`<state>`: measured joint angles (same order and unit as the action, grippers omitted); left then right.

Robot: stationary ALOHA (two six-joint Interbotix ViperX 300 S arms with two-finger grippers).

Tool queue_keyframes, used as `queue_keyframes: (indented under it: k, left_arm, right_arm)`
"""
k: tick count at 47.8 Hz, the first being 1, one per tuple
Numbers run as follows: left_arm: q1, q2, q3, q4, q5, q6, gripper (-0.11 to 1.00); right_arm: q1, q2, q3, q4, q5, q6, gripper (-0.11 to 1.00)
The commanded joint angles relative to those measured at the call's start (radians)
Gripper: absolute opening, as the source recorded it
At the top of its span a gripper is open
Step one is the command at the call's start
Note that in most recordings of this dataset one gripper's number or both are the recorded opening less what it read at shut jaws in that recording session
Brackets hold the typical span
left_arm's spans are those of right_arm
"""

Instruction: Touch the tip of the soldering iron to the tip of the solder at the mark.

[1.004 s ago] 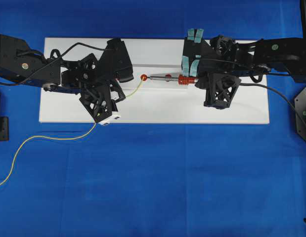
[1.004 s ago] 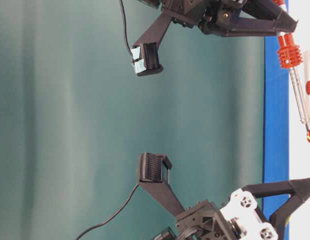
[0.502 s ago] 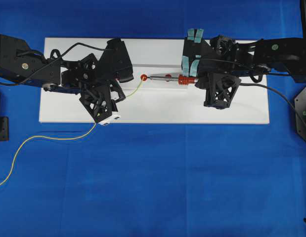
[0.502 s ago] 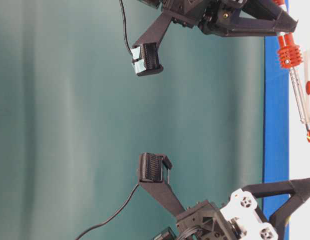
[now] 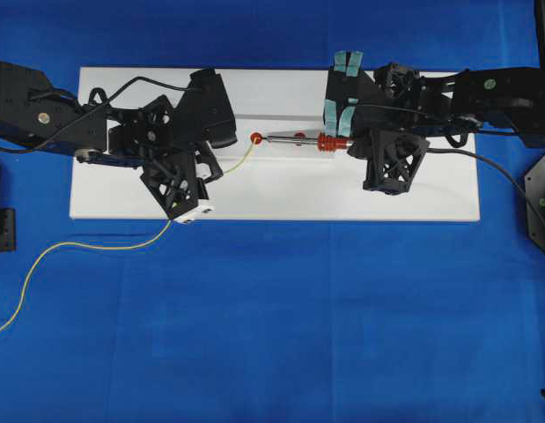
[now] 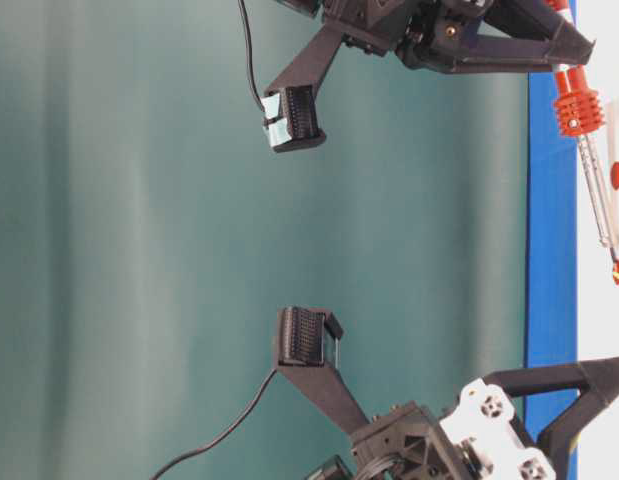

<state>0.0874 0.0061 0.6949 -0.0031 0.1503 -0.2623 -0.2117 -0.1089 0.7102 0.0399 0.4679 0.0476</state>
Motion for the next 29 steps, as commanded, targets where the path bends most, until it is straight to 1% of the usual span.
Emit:
queue_keyframes:
  k: [1, 9, 19, 25, 29]
  left_arm:
    - [-0.005, -0.057, 0.003, 0.003, 0.000, 0.005, 0.02]
    - [-0.020, -0.161, 0.040, 0.002, 0.012, 0.002, 0.02]
    - [-0.035, -0.301, 0.129, 0.002, 0.009, -0.006, 0.02]
    - [-0.035, -0.339, 0.166, 0.002, -0.009, -0.006, 0.02]
    - [-0.035, -0.341, 0.172, 0.002, -0.020, -0.006, 0.02]
  right_arm:
    - [-0.002, -0.012, -0.026, -0.002, -0.008, 0.000, 0.06]
    - [-0.002, -0.011, -0.026, -0.002, -0.008, 0.000, 0.06]
    - [-0.002, -0.011, -0.026, 0.000, -0.008, 0.000, 0.06]
    - [0.000, -0.011, -0.025, -0.002, -0.008, 0.000, 0.06]
    - [-0.002, -0.011, -0.026, -0.002, -0.008, 0.000, 0.06]
